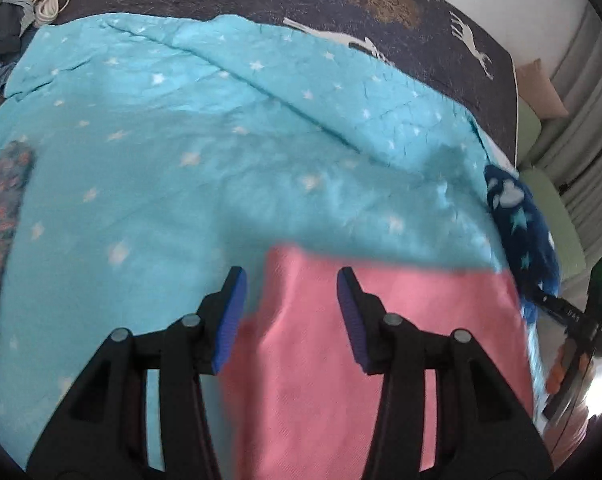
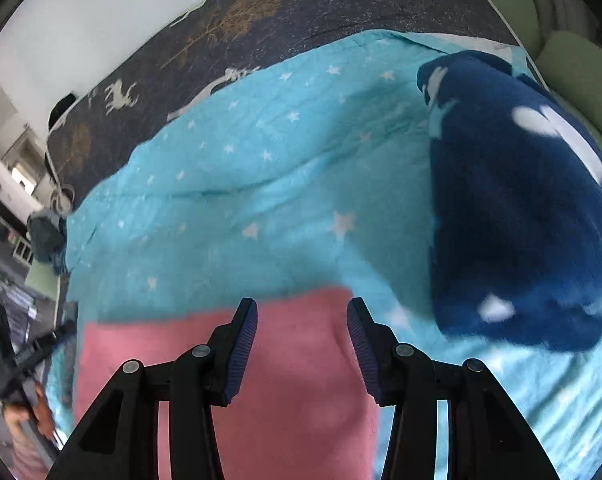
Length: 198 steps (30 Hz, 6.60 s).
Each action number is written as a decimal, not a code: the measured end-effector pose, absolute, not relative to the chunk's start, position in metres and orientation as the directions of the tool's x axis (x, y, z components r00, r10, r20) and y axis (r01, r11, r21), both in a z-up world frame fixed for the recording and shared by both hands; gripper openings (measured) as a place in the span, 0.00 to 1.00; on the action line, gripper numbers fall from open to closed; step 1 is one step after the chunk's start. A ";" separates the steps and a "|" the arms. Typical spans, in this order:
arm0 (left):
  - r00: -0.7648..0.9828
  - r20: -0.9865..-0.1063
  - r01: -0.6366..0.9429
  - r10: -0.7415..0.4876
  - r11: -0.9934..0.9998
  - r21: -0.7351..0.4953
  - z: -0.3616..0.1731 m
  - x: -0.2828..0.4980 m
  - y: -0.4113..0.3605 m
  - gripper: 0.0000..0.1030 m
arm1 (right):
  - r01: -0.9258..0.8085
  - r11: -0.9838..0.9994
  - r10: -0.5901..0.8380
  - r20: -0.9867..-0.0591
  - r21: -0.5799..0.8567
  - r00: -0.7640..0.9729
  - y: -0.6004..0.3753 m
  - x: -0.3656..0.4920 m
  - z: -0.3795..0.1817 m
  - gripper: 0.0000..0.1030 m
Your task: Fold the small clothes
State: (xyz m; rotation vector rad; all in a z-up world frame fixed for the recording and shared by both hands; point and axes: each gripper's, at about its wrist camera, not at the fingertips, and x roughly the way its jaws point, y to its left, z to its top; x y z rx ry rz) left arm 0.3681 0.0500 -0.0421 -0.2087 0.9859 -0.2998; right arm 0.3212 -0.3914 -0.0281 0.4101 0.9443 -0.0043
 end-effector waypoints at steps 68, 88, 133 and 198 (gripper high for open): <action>0.391 -0.689 0.281 -0.610 0.792 -0.542 -0.068 0.180 0.096 0.09 | -0.085 0.874 0.458 -0.753 0.478 0.473 -0.368 0.141 -0.025 0.03; 0.458 -0.673 0.357 -0.581 0.813 -0.460 -0.018 0.178 0.068 0.33 | -0.099 0.894 0.419 -0.734 0.438 0.534 -0.380 0.137 0.009 0.08; 0.558 -0.622 -0.083 -0.549 0.709 -0.701 -0.088 0.153 0.114 0.06 | 0.263 0.547 0.538 -0.574 0.795 0.617 -0.398 0.143 -0.089 0.05; 0.466 -0.826 0.037 -0.316 0.940 -0.339 -0.067 0.026 0.150 0.29 | -0.325 0.936 0.293 -0.818 0.138 0.495 -0.203 0.005 -0.029 0.45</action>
